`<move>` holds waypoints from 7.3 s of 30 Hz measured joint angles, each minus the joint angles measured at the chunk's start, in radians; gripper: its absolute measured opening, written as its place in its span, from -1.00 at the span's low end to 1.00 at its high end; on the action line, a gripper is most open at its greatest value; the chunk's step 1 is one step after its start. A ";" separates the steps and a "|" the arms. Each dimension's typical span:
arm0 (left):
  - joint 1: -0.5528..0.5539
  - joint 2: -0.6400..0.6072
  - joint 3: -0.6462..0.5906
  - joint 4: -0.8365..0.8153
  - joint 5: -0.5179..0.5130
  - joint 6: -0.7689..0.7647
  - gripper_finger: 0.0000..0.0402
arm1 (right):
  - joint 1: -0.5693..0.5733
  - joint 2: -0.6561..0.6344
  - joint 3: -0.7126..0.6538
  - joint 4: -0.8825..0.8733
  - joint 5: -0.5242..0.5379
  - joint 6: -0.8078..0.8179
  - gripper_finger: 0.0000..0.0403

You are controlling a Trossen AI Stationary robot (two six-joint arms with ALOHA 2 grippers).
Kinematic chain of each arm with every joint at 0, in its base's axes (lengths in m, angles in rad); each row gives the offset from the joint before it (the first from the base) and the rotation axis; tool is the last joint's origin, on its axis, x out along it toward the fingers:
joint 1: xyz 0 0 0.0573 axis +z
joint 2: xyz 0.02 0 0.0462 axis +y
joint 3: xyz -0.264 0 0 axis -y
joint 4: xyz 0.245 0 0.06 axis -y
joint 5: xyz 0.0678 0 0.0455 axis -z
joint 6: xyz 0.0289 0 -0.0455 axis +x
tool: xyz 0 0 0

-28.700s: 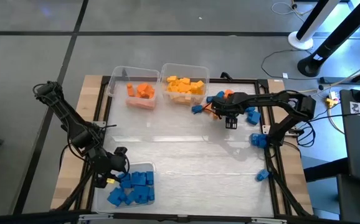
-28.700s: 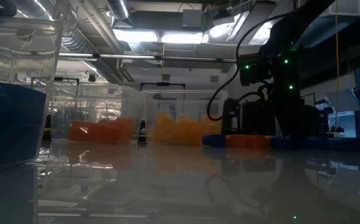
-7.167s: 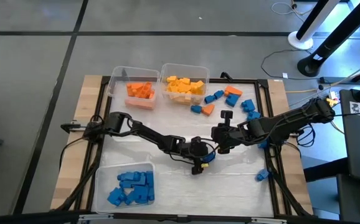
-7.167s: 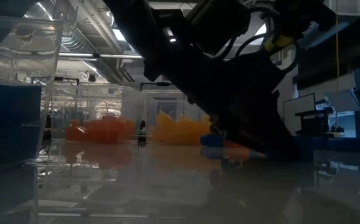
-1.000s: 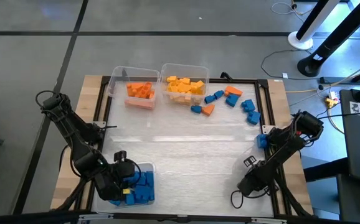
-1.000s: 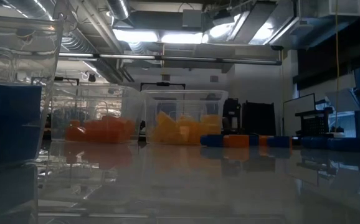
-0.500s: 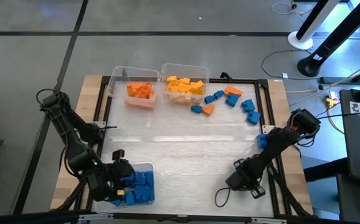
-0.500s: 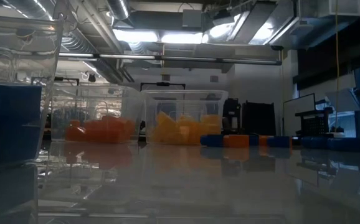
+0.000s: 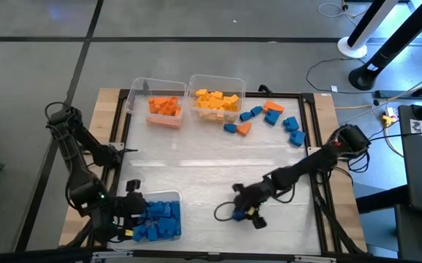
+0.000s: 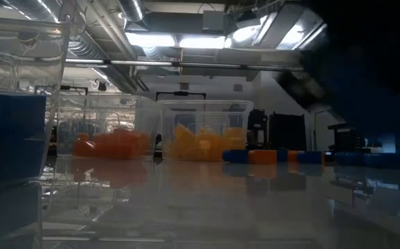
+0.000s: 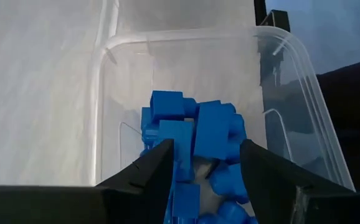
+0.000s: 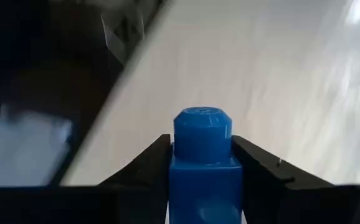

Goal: Sort blocks
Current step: Put the blue game piece into the bottom transparent bin, then put the orange game piece into the top left transparent bin

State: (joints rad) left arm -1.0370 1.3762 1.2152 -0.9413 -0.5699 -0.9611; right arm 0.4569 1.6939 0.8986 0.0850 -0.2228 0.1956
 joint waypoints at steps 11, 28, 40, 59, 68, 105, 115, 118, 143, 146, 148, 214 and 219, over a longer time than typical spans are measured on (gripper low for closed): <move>-0.045 0.000 0.000 -0.008 -0.024 -0.008 -0.16 | -0.166 -0.001 0.000 0.404 0.112 -0.109 -0.24; -0.069 -0.046 0.000 -0.155 -0.301 0.008 -0.16 | -0.174 0.274 0.422 0.602 0.075 -0.435 -0.26; -0.069 -0.046 0.000 -0.155 -0.330 0.041 -0.16 | -0.176 0.514 0.801 0.308 0.055 -0.496 -0.04; 0.000 -0.044 0.000 -0.109 -0.485 0.044 -0.16 | -0.272 0.353 0.806 -0.150 -0.072 -0.572 0.13; 0.135 -0.041 0.000 -0.109 -0.485 0.011 -0.16 | -0.333 0.194 0.806 -0.852 0.177 -0.630 0.13; 0.567 -0.040 0.000 0.140 -0.109 0.525 -0.16 | -0.521 0.092 0.146 -0.892 0.854 -0.724 0.13; 0.567 -0.040 0.000 0.138 -0.109 0.525 -0.16 | -0.584 0.092 0.064 -0.645 0.849 -0.812 0.13; 0.567 -0.040 0.000 0.138 -0.109 0.525 -0.16 | -0.584 0.092 0.047 -0.591 0.860 -0.827 0.13; 0.567 -0.040 0.000 0.137 -0.109 0.550 -0.16 | -0.581 0.091 0.036 -0.523 0.884 -0.884 -0.26; 0.567 -0.040 0.000 0.137 -0.109 0.550 -0.16 | -0.581 0.091 0.036 -0.520 0.884 -0.884 -0.26; 0.567 -0.040 0.000 0.137 -0.109 0.550 -0.16 | -0.573 0.091 0.036 -0.524 0.884 -0.884 -0.26; 0.566 -0.040 0.000 0.138 -0.109 0.527 -0.16 | -0.553 0.091 -0.003 -0.139 0.727 -0.813 -0.97; 0.566 -0.040 0.000 0.141 -0.109 0.527 -0.16 | -0.508 0.095 0.046 -0.150 0.704 -0.804 -0.97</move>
State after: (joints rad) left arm -0.4706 1.3365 1.2152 -0.8000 -0.6788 -0.4339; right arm -0.0515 1.7887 0.9450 -0.0654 0.4811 -0.6084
